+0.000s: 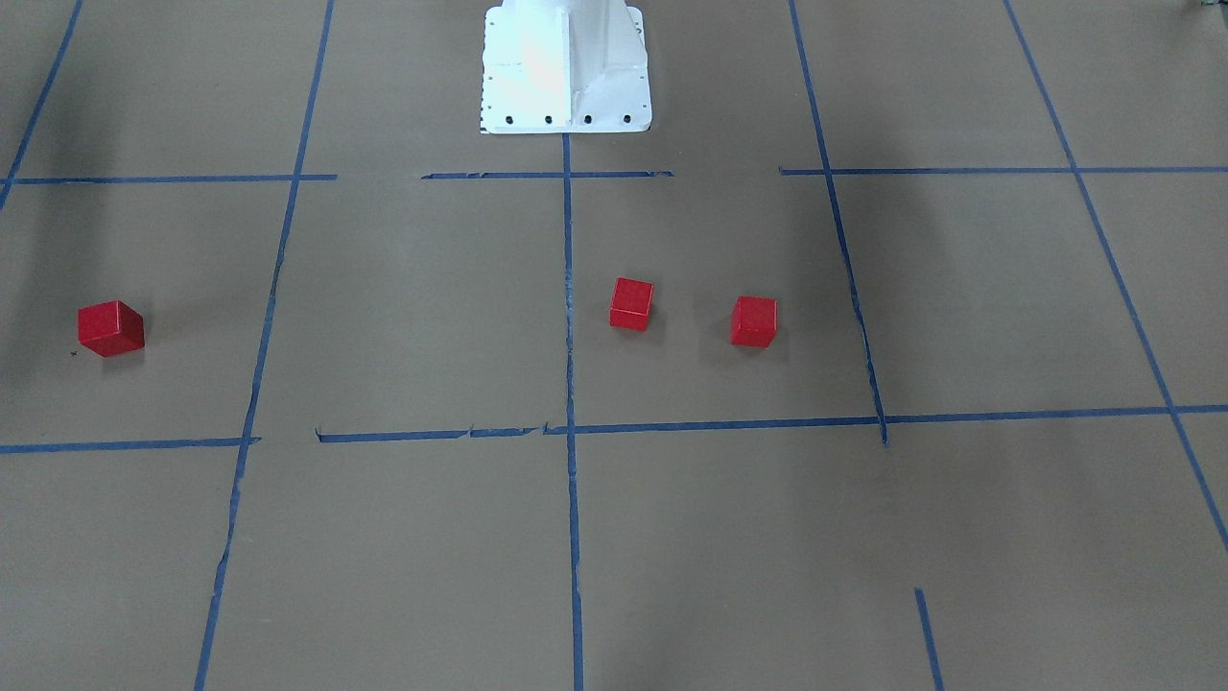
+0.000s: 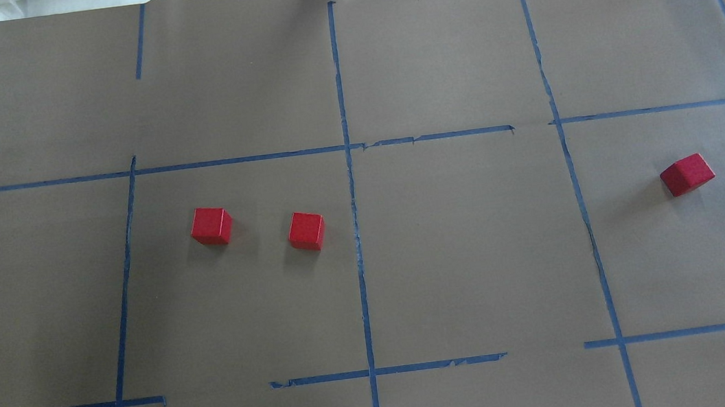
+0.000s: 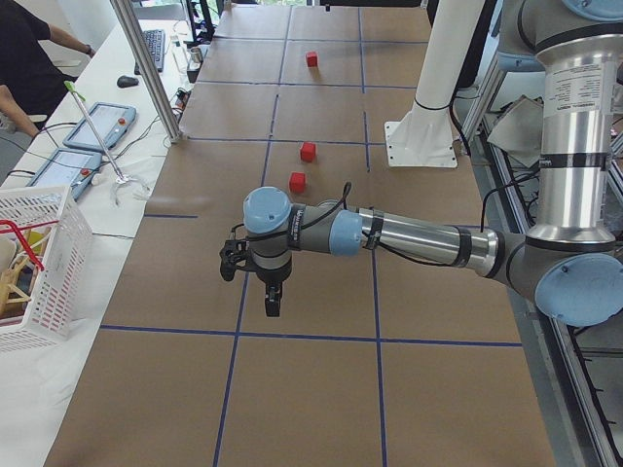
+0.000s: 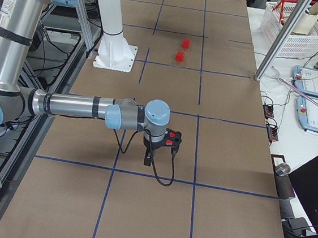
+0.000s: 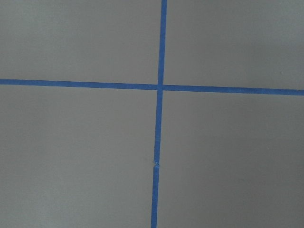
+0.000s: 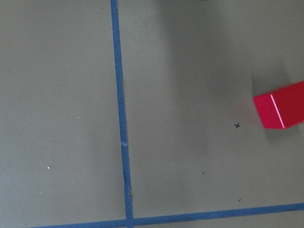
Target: Form red blocks into L shape at center
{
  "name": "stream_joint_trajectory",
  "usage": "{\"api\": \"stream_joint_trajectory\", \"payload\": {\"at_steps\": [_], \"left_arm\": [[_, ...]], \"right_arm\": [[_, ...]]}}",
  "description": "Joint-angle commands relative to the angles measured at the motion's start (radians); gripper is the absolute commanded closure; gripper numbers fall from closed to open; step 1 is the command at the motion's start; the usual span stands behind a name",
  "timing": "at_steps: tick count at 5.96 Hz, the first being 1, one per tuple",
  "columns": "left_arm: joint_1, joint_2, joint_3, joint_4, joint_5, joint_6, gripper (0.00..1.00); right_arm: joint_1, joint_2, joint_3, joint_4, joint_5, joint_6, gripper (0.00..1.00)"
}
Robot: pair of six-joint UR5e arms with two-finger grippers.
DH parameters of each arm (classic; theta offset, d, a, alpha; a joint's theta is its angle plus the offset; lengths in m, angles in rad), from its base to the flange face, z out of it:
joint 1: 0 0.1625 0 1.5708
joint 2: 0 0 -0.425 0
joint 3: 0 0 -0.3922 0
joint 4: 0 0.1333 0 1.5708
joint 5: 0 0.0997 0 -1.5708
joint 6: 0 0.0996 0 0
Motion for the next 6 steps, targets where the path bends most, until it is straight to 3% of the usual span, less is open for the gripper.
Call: {"api": "stream_joint_trajectory", "payload": {"at_steps": [1, 6], "left_arm": [[0.01, 0.024, -0.001, -0.036, 0.003, 0.002, 0.0], [0.027, 0.03, -0.006, -0.043, -0.004, 0.001, 0.0]], "right_arm": [[0.005, 0.001, 0.004, 0.0, 0.0, 0.001, 0.0], [0.004, 0.005, 0.009, 0.001, 0.002, -0.001, 0.0]]}}
